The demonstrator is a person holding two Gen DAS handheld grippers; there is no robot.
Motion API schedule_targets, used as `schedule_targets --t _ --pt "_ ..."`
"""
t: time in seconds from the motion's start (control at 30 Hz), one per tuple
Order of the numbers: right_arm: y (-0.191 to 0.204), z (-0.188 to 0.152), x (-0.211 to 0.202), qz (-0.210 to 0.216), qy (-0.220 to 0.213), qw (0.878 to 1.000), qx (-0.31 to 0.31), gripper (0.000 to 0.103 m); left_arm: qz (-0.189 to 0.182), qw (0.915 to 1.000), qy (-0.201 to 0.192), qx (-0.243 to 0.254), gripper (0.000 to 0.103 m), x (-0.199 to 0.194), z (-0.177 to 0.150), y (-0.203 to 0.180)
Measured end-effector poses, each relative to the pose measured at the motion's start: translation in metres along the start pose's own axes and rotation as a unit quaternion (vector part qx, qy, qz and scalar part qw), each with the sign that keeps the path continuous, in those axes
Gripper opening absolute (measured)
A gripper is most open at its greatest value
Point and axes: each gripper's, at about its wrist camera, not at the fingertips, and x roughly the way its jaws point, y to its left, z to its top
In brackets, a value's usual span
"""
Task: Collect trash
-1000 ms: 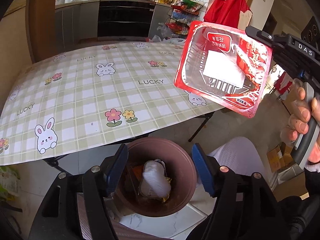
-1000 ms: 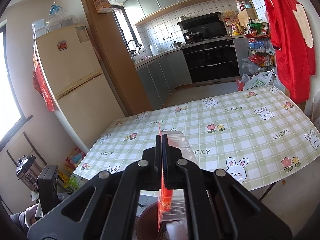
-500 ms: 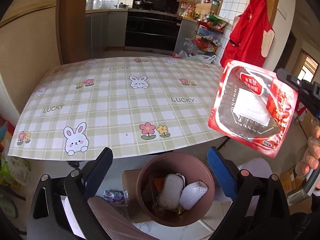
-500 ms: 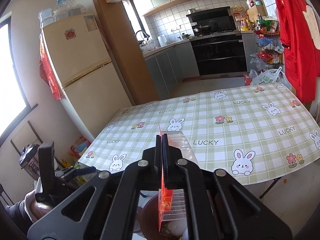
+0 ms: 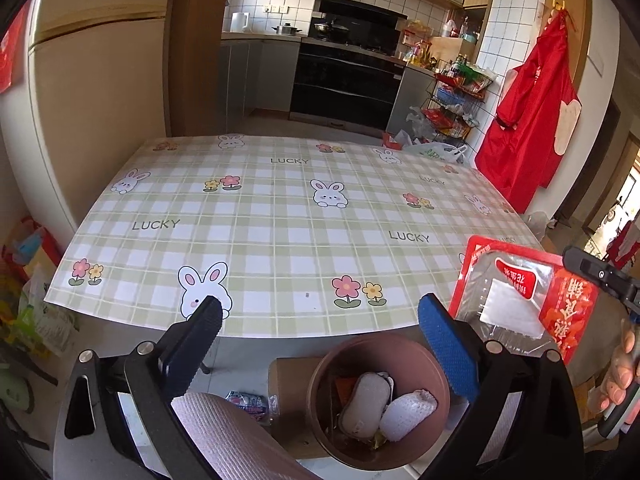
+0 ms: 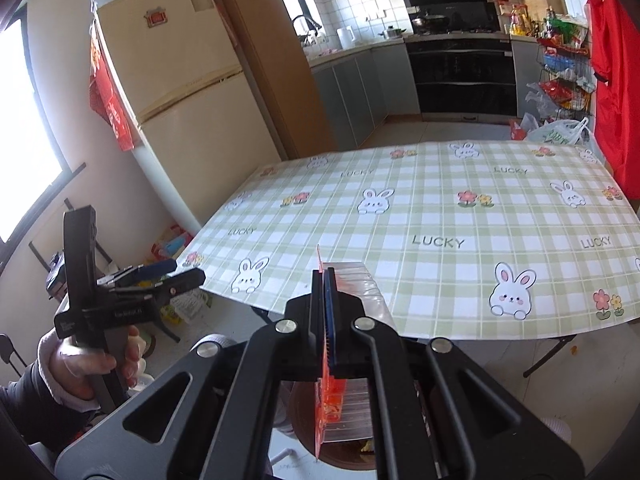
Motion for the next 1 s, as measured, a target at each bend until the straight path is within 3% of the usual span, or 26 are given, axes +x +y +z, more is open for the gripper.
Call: schedule_targets --t 0.23,0.33,0.53,0.6,0.63,1.0 --pt "-0.002 -0.002 0.009 0.001 0.017 1.0 0.003 0.01 0.0 1.0 0.003 -0.001 0.096 0.001 0.0 0.0" --pt "-0.003 -0.002 0.009 -0.004 0.016 1.0 0.004 0.02 -0.001 1.0 0.003 -0.001 0.096 0.001 0.0 0.0" --pt "0.001 0.002 0.002 -0.066 0.003 0.997 -0.028 0.064 0.002 1.0 -0.005 0.003 0.096 -0.003 0.003 -0.004" --pt "0.002 0.006 -0.003 -0.084 -0.008 0.996 -0.038 0.089 0.012 0.9997 -0.018 0.012 0.096 -0.008 0.005 -0.007" --pt "0.004 0.008 -0.007 -0.096 -0.017 0.994 -0.044 0.095 0.018 0.9992 -0.03 0.019 0.096 -0.013 0.007 -0.01" --pt "0.006 0.033 -0.054 -0.166 -0.078 0.981 -0.064 0.097 0.035 0.99 -0.117 0.07 0.097 -0.064 0.041 -0.046"
